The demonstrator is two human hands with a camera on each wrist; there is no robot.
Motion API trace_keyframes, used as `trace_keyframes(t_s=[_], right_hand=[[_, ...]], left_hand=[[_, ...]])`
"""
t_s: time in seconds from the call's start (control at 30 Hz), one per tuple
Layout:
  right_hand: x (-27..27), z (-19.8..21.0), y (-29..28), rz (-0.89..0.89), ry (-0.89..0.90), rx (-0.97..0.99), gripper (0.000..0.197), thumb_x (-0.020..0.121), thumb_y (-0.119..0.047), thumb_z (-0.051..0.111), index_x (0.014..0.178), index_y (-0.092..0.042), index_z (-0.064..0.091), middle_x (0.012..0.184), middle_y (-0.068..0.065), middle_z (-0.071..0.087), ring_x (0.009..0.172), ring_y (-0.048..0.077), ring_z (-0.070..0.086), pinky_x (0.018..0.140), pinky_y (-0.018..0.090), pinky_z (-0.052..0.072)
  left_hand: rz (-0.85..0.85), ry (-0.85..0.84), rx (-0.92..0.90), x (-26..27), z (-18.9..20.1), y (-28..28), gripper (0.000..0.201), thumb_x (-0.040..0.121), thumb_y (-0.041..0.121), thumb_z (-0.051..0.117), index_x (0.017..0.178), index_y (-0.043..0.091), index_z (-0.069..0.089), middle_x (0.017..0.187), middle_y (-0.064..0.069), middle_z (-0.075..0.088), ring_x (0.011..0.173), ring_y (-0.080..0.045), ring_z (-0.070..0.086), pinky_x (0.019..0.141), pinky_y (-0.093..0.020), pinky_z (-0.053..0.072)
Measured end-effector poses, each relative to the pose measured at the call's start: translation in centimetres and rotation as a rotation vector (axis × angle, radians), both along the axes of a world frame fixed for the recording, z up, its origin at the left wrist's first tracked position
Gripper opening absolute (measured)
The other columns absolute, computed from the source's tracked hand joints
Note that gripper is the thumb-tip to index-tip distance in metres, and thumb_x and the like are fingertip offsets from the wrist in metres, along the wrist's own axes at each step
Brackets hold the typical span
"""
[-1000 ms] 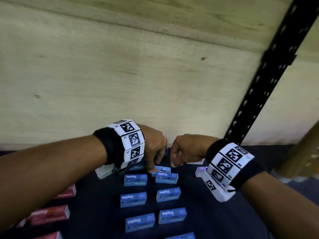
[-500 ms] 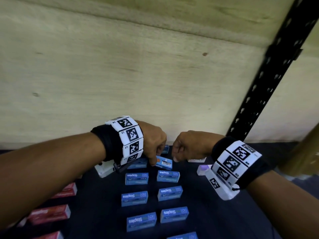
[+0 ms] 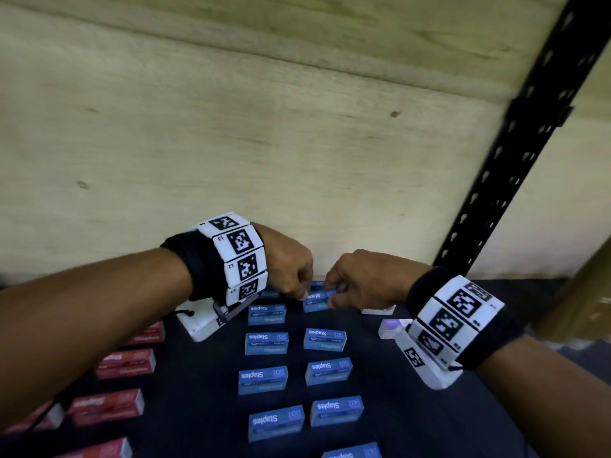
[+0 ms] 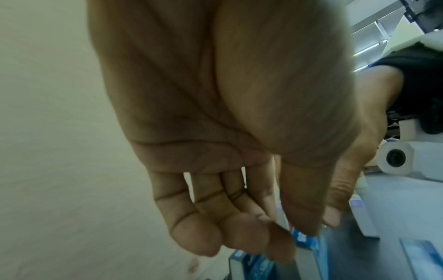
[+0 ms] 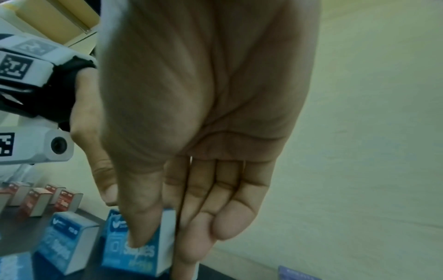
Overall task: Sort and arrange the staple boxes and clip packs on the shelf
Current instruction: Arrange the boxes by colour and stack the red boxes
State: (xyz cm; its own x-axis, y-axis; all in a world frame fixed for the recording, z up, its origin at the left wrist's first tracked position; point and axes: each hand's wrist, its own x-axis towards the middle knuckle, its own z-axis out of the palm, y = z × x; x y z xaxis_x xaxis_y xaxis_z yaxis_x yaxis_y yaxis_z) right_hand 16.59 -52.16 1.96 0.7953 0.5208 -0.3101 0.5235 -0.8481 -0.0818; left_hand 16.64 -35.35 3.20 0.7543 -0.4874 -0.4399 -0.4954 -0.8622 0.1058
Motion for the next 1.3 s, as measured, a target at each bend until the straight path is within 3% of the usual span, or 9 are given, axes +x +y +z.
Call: trace_keyframes(t_s=[0.1,0.3,0.4,0.5,0.6,0.7,0.8,1.3], right_hand=[[-0.2,0.1,0.0,-0.004,0.025,-0.005,0.021,0.093,-0.036,0.065,0.110,-0.024,0.071,0.093,-0.003,0.074,0.085,0.015,0.067,0.086,0.031,0.054],[0.2,-0.6,0.4,-0.046,0.035,-0.018,0.025,0.092,-0.033,0.068,0.114,-0.021,0.069,0.079,-0.008,0.069,0.082,0.015,0.068,0.078,0.027,0.051],[0.3,-1.0,0.7,-0.066,0.032,-0.031,0.019,0.090,-0.030,0.071,0.107,-0.021,0.071,0.069,-0.014,0.062,0.077,0.015,0.066,0.079,0.027,0.052],[0.1,-1.1,1.1,-0.070,0.011,-0.059,0.005,0.088,-0.029,0.073,0.089,-0.026,0.069,0.068,-0.015,0.060,0.073,0.013,0.063,0.073,0.025,0.048],[-0.2,-0.7,1.2,-0.089,0.015,-0.091,0.009,0.086,-0.031,0.074,0.084,-0.025,0.067,0.078,-0.009,0.065,0.080,0.016,0.066,0.073,0.026,0.049],[-0.8,0.3,1.2,-0.086,-0.004,-0.103,0.025,0.087,-0.034,0.073,0.109,-0.023,0.069,0.097,-0.005,0.068,0.088,0.015,0.062,0.081,0.027,0.049],[-1.9,1.6,1.4,-0.087,-0.058,-0.104,0.034,0.088,-0.040,0.071,0.117,-0.024,0.066,0.112,-0.003,0.068,0.095,0.018,0.061,0.086,0.030,0.049],[-10.8,4.9,8.6,0.073,-0.155,-0.046,0.039,0.091,-0.050,0.063,0.121,-0.025,0.063,0.117,-0.003,0.067,0.101,0.020,0.063,0.091,0.037,0.052]], left_hand=[[0.008,-0.011,-0.011,-0.2,0.5,0.7,0.032,0.098,0.037,0.055,0.123,0.020,0.066,0.109,0.008,0.067,0.095,-0.010,0.059,0.083,-0.024,0.045],[0.073,-0.047,-0.018,-0.8,1.3,2.8,0.029,0.097,0.034,0.057,0.121,0.022,0.066,0.091,0.016,0.060,0.086,-0.006,0.056,0.078,-0.021,0.040],[0.121,-0.071,-0.026,-1.3,1.4,3.9,0.028,0.095,0.038,0.058,0.118,0.023,0.066,0.099,0.012,0.065,0.093,-0.009,0.060,0.080,-0.023,0.043],[0.142,-0.076,-0.012,-2.0,1.6,4.8,0.030,0.095,0.042,0.058,0.118,0.024,0.065,0.107,0.007,0.069,0.098,-0.012,0.063,0.083,-0.026,0.047],[0.144,-0.093,0.007,-2.8,2.1,5.5,0.031,0.095,0.043,0.058,0.119,0.025,0.064,0.108,0.008,0.067,0.098,-0.012,0.062,0.082,-0.025,0.045],[0.153,-0.116,0.032,-4.0,2.9,6.0,0.032,0.095,0.044,0.057,0.121,0.026,0.062,0.111,0.010,0.065,0.099,-0.011,0.060,0.082,-0.025,0.042],[0.163,-0.149,0.048,-5.4,3.7,6.7,0.032,0.095,0.042,0.057,0.123,0.026,0.061,0.113,0.011,0.064,0.096,-0.010,0.057,0.080,-0.024,0.040],[0.266,-0.285,0.048,-17.2,4.9,14.1,0.032,0.093,0.048,0.054,0.120,0.031,0.059,0.109,0.014,0.062,0.093,-0.008,0.059,0.083,-0.029,0.049]])
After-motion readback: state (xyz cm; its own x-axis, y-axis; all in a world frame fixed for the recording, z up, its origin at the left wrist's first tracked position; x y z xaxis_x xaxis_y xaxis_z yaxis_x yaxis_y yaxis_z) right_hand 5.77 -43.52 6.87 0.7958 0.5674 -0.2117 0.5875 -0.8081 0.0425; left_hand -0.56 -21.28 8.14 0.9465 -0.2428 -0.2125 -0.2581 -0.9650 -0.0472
